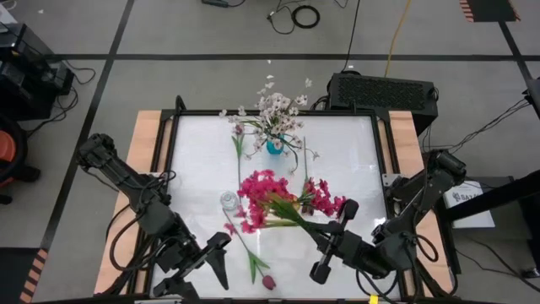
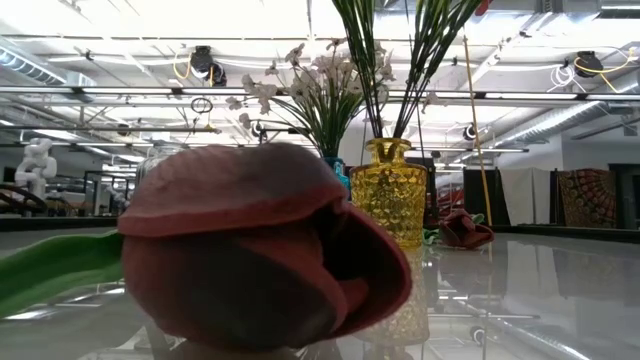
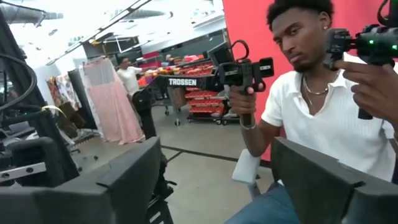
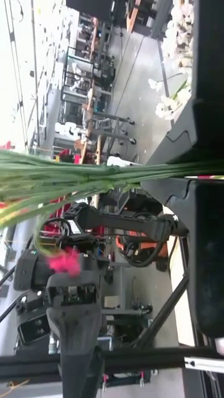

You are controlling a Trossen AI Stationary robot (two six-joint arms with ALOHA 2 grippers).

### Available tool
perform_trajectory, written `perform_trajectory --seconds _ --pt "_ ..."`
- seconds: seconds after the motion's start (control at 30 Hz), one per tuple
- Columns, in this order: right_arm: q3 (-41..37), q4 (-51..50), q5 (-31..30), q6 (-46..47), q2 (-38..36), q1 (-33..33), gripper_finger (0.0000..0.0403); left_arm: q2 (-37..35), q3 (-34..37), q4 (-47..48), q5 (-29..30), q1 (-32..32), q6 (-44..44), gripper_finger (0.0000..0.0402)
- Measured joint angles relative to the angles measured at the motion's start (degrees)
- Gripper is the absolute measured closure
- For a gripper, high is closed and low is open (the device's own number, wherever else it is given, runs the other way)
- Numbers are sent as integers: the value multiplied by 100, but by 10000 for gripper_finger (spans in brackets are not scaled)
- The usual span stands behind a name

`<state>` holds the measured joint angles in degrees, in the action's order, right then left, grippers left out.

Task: Sort flowers into vase by color
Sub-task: Put the pink flowers into the yellow vase

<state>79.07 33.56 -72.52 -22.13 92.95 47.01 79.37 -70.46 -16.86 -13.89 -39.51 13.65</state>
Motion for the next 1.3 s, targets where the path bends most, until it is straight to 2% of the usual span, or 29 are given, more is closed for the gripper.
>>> perform_trajectory --seconds 0.17,0.27,0.47,0.57,0.67,0.77,0.83,1.0,1.07,1.17,1.3 --pt "0 0 -4 -69 0 2 403 0 0 -15 17 -2 6 163" --pt "0 213 -259 -415 0 88 403 0 0 62 164 22 21 204" --pt "0 788 -394 -1244 -69 456 403 -49 2 362 1578 143 -12 251" --pt "0 813 -321 -1296 -177 726 403 -48 2 294 1908 161 -237 255" --pt "-11 815 395 -1038 -188 826 403 -4 4 -71 2032 160 -316 255" --pt "-194 901 1788 -515 -128 534 403 93 4 -415 2041 151 -226 256" --pt "-325 1144 2462 -304 10 221 403 185 4 -728 2079 151 -99 256" --pt "-358 1435 3430 -21 416 -560 403 381 4 -1379 2302 156 201 246" --pt "-358 1519 3688 189 545 -782 403 391 4 -1363 2308 162 328 228" --pt "-359 1495 3745 281 609 -919 403 391 4 -1333 2323 162 350 190" --pt "-358 1521 4191 317 659 -996 403 391 4 -1327 2761 207 347 146"
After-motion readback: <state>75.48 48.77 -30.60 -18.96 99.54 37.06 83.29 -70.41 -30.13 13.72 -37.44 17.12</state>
